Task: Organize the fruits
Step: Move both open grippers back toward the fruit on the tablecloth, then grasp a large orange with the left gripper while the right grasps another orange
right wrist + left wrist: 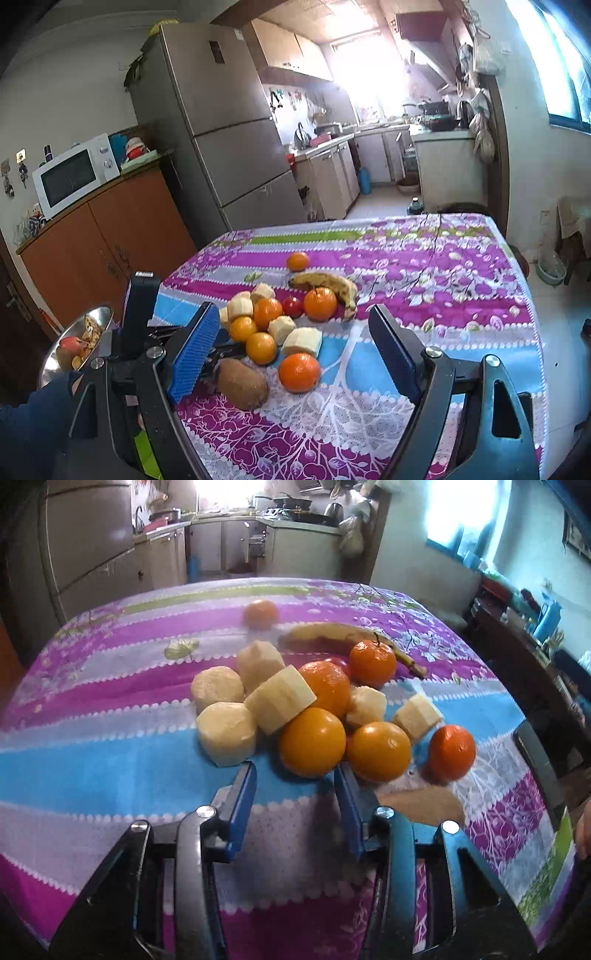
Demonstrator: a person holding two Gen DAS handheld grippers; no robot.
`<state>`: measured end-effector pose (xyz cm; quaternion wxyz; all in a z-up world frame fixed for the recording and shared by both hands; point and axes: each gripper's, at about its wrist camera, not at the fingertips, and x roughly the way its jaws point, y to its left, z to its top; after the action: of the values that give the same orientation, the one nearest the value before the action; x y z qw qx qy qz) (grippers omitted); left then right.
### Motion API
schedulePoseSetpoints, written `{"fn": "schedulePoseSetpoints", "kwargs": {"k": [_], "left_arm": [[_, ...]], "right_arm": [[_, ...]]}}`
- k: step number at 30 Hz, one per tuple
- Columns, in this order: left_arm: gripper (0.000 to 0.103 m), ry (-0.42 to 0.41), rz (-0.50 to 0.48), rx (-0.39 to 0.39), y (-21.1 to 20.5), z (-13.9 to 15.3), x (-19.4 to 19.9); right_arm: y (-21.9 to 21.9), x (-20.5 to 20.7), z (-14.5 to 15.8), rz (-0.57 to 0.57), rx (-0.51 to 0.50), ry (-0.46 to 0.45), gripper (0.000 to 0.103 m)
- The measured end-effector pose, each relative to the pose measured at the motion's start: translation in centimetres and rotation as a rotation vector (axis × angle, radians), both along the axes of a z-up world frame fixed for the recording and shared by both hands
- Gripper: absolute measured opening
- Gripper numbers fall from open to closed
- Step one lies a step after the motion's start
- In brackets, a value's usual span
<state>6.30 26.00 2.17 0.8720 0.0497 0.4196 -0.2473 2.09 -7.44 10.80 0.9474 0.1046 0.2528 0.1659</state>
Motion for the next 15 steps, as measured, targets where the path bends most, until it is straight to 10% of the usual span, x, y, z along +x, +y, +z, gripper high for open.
{"fn": "schedulePoseSetpoints", "kwargs": {"k": [15], "left_arm": [[0.038,-0.023,-0.022,-0.037,-0.8,0.4,1.2]], "right_arm": [[0.6,1.1,-1.9,0.014,-0.020,0.065,0.083]]}}
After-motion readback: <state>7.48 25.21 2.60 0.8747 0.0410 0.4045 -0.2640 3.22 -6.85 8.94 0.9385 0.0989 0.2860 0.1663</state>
